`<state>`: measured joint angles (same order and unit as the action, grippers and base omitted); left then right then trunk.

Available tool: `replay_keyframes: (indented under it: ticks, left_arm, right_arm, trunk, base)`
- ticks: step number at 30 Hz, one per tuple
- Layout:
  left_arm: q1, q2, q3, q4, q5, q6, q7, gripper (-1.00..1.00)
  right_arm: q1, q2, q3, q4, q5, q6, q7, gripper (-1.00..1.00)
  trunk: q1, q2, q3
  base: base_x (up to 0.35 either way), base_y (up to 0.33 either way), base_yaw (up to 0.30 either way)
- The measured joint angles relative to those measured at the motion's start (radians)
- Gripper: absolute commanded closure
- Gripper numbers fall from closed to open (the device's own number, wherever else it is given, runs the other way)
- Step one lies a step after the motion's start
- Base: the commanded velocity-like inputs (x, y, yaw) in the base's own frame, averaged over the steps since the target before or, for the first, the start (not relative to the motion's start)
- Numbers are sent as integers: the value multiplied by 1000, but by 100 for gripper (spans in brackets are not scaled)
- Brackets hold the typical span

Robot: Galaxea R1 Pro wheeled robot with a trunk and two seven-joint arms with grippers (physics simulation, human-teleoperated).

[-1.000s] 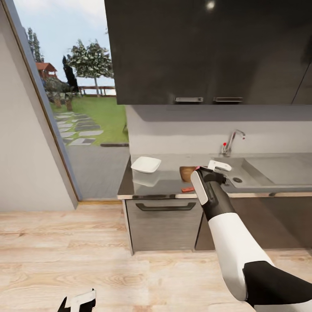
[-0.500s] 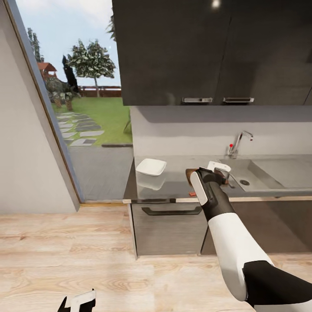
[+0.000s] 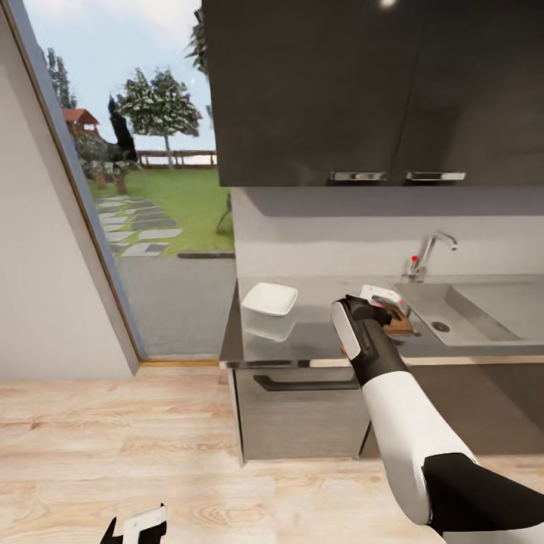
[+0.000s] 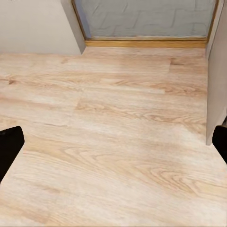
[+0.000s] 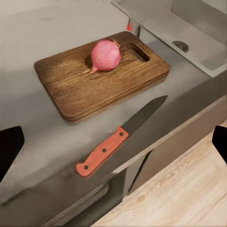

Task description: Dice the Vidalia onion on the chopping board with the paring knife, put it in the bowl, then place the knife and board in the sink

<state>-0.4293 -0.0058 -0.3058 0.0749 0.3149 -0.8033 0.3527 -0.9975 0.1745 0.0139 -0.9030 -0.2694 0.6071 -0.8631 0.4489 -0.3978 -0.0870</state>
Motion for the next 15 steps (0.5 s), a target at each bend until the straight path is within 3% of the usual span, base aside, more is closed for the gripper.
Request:
replay_keyframes:
  ticks: [8,15]
  left_arm:
    - [0,0,0,0,0,2,0,-100]
    - [0,0,0,0,0,2,0,-100]
  right_arm:
    - [0,0,0,1,0,0,-1,-100]
    - [0,0,-1,1,3,0,-1,-100]
  trunk:
    - [0,0,-1]
    - [0,0,-7]
  base:
    - [213,110,0]
    - [32,17,0]
